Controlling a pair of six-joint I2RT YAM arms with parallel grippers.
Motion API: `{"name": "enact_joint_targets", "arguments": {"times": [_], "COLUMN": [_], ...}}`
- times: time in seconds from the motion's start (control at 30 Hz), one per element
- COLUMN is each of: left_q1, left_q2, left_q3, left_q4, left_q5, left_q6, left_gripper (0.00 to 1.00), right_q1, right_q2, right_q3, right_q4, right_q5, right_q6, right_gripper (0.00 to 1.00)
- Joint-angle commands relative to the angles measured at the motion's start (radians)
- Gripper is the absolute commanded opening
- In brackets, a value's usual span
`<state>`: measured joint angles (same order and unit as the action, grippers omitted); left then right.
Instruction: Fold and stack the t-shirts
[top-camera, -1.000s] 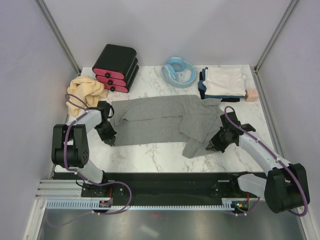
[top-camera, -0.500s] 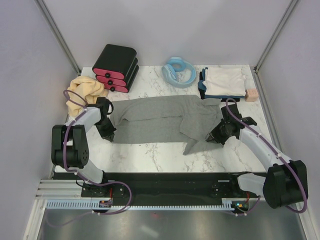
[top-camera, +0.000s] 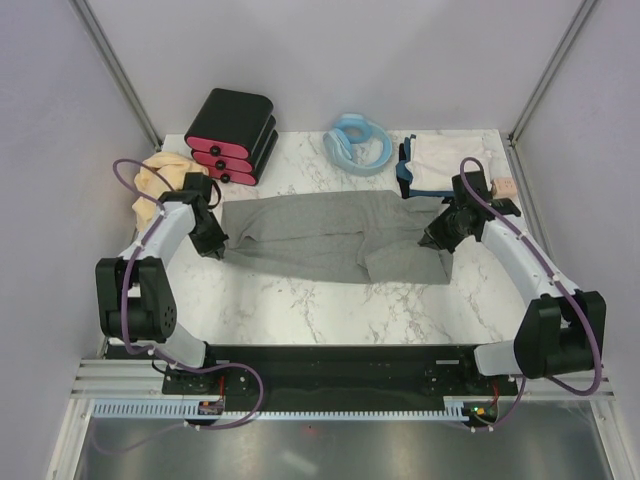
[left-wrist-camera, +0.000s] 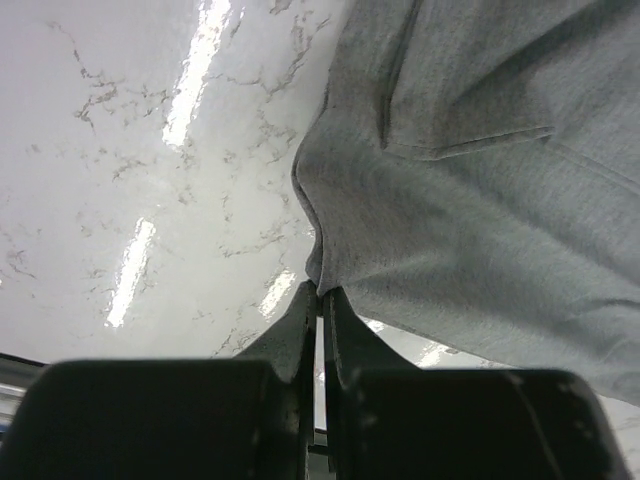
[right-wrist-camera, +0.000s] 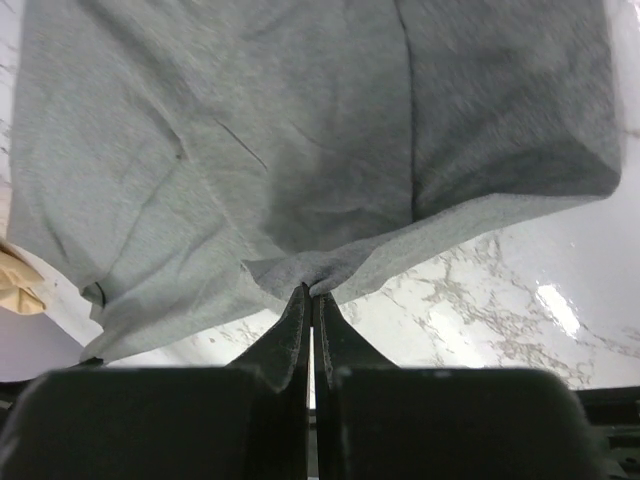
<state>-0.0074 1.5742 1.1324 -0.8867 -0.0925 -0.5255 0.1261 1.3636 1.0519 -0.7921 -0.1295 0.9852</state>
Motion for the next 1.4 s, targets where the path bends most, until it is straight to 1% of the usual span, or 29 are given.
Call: {"name": "enact_joint_targets", "arguments": {"times": [0.0, 0.13, 0.33, 0.5, 0.73, 0.9, 1.03, 1.27, 1.37], "left_q1": [0.006, 0.006, 0.006, 0.006, 0.006, 0.006, 0.006, 0.006, 0.006], "left_q2": [0.009, 0.023, 0.020, 0.036, 0.064, 0.124, 0.171, 0.265, 0.299], "left_q3": [0.081, 0.118, 0.145, 0.168, 0.214, 0.268, 0.306, 0.389, 0.418], "left_q4": [0.000, -0.001, 0.000, -0.001, -0.008, -0.027, -0.031, -0.047, -0.049], "left_q5": [0.037, 0.060, 0.080, 0.080, 0.047, 0.027, 0.002, -0.023, -0.033], "left_q6": [0.042, 0.050, 0.065, 0.073, 0.078, 0.084, 0.094, 0.114, 0.120], "left_gripper": [0.02, 0.02, 0.02, 0.02, 0.02, 0.02, 0.02, 0.02, 0.02], "right_q1": [-0.014, -0.014, -0.016, -0.020, -0.046, -0.059, -0.066, -0.069, -0.071], "right_q2": [0.067, 0.152, 0.262, 0.331, 0.402, 0.449, 0.498, 0.546, 0.551], "right_q3": [0.149, 0.294, 0.446, 0.542, 0.684, 0.770, 0.821, 0.836, 0.841], "right_q4": [0.007, 0.004, -0.004, -0.016, -0.021, -0.018, -0.012, 0.076, 0.097], "right_q5": [-0.002, -0.051, -0.093, -0.130, -0.133, -0.144, -0.157, -0.228, -0.223], "right_q6": [-0.071, -0.121, -0.177, -0.215, -0.253, -0.284, -0.309, -0.322, -0.326], "right_gripper": [0.00, 0.00, 0.00, 0.00, 0.00, 0.00, 0.00, 0.00, 0.00]}}
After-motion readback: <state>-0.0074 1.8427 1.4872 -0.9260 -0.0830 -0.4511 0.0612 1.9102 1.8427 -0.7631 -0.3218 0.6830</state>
